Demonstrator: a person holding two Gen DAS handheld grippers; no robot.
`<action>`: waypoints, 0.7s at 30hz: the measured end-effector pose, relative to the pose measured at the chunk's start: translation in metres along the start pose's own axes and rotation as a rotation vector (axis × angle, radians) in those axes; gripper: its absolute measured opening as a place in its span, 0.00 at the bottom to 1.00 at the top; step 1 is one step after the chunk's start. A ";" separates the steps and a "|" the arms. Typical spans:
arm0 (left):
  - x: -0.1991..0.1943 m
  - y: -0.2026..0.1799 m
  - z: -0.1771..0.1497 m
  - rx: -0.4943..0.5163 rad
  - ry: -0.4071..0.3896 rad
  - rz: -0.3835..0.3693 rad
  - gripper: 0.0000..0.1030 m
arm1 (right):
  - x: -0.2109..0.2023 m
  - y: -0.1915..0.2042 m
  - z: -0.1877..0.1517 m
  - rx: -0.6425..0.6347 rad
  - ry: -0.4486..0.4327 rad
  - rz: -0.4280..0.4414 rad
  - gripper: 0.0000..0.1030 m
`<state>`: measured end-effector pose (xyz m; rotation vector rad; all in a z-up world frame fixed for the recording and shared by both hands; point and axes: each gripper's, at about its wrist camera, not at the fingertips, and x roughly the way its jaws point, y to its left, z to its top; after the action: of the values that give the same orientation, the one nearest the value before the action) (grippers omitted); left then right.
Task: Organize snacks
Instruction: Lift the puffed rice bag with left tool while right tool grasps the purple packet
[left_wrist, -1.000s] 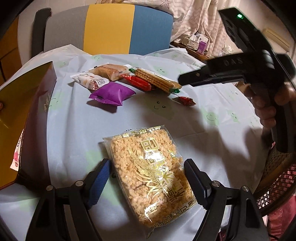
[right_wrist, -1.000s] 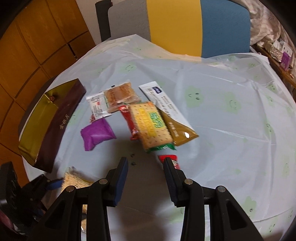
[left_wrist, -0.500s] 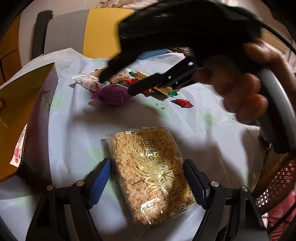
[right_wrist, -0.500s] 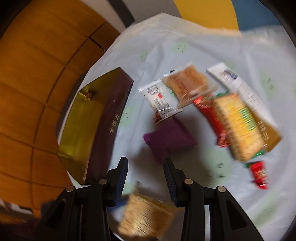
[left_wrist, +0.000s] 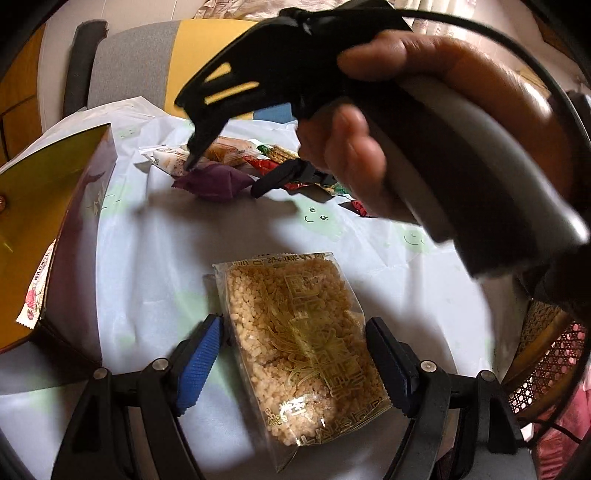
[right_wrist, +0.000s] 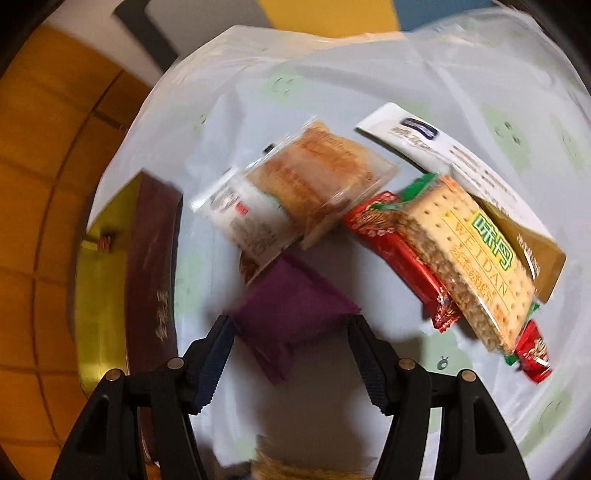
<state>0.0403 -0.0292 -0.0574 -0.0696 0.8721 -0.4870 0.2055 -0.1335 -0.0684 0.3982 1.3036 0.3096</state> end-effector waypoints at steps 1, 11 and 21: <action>0.000 0.000 0.000 0.000 -0.001 0.000 0.77 | -0.002 -0.003 0.002 0.042 -0.007 0.029 0.63; -0.001 0.000 -0.002 0.003 -0.009 -0.004 0.77 | 0.003 -0.001 0.014 0.128 0.017 -0.020 0.70; -0.002 0.002 -0.002 0.004 -0.011 -0.010 0.77 | 0.007 0.033 -0.001 -0.224 0.063 -0.235 0.38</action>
<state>0.0383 -0.0262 -0.0581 -0.0725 0.8607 -0.4970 0.2062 -0.1011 -0.0603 0.0450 1.3465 0.2681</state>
